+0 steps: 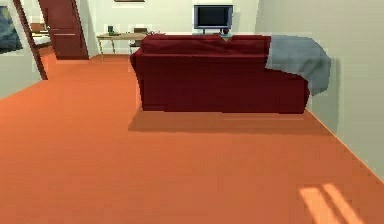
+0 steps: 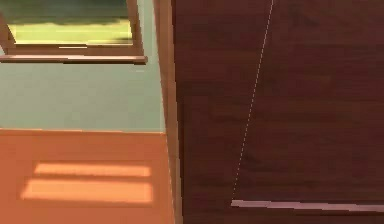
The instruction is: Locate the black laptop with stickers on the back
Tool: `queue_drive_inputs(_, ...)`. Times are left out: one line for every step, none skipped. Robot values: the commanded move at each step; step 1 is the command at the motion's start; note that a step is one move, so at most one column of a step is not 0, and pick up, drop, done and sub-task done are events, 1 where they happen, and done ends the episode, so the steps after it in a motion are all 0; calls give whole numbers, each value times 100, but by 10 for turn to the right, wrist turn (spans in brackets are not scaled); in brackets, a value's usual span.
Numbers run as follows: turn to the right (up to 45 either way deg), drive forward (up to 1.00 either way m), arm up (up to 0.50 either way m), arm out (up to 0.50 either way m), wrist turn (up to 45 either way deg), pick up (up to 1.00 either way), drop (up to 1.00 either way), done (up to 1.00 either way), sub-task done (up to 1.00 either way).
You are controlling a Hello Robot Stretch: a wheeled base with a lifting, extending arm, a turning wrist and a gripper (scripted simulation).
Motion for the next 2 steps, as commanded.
queue_drive_inputs(-240,0,0,0,0,0,0,0,0)
queue_drive_inputs(0,100,0,0,0,0,0,0,0)
